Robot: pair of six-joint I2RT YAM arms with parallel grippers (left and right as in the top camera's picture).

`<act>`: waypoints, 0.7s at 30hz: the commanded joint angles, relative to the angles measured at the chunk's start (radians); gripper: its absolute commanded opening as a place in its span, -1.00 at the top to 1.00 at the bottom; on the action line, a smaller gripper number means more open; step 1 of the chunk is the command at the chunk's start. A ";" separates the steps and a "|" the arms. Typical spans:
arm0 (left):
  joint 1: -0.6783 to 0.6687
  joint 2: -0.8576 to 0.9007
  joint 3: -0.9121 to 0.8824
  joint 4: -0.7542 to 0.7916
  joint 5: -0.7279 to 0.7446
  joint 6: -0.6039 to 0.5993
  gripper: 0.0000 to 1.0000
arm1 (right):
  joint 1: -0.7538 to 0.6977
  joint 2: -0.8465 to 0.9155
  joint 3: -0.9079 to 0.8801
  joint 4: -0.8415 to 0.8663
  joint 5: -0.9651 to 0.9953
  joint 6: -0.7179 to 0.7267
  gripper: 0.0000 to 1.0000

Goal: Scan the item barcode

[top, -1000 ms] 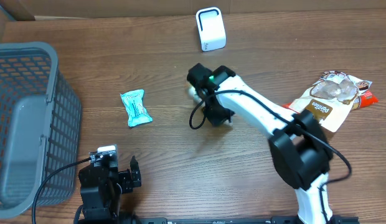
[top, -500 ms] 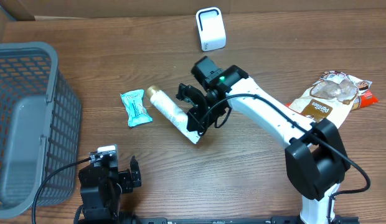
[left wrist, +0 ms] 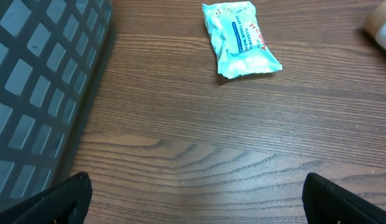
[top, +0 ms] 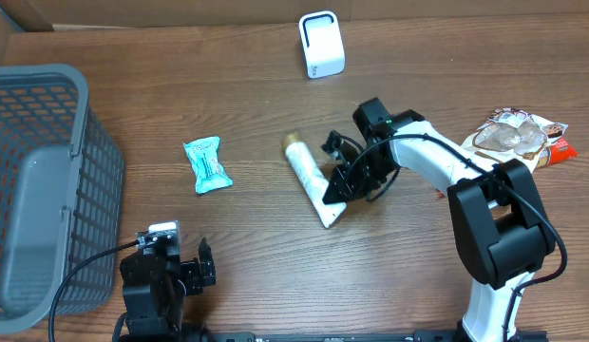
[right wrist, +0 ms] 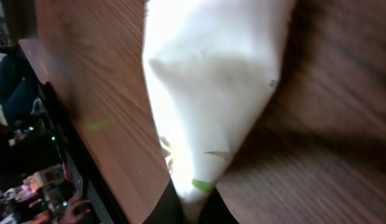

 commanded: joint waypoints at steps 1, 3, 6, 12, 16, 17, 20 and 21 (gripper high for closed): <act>0.005 -0.004 -0.001 0.002 0.010 0.019 -0.99 | 0.003 -0.010 -0.003 0.005 -0.069 -0.022 0.84; 0.005 -0.004 -0.001 0.002 0.010 0.019 -0.99 | 0.003 -0.010 -0.003 -0.002 -0.041 -0.023 0.62; 0.005 -0.004 -0.001 0.002 0.010 0.019 -0.99 | 0.003 -0.010 -0.001 -0.006 0.038 -0.022 0.28; 0.005 -0.004 -0.001 0.002 0.010 0.019 -0.99 | -0.016 -0.010 0.088 -0.107 0.192 -0.030 0.14; 0.005 -0.004 -0.001 0.002 0.010 0.019 -0.99 | -0.023 -0.010 0.219 -0.182 0.246 -0.101 -0.46; 0.005 -0.004 -0.001 0.002 0.010 0.019 -0.99 | -0.023 -0.010 0.243 -0.179 0.257 -0.101 -0.64; 0.005 -0.004 -0.001 0.002 0.010 0.019 -0.99 | -0.023 -0.010 0.278 -0.113 0.262 -0.101 -0.91; 0.005 -0.004 -0.001 0.002 0.010 0.019 -0.99 | -0.023 -0.010 0.278 -0.084 0.262 -0.101 -0.95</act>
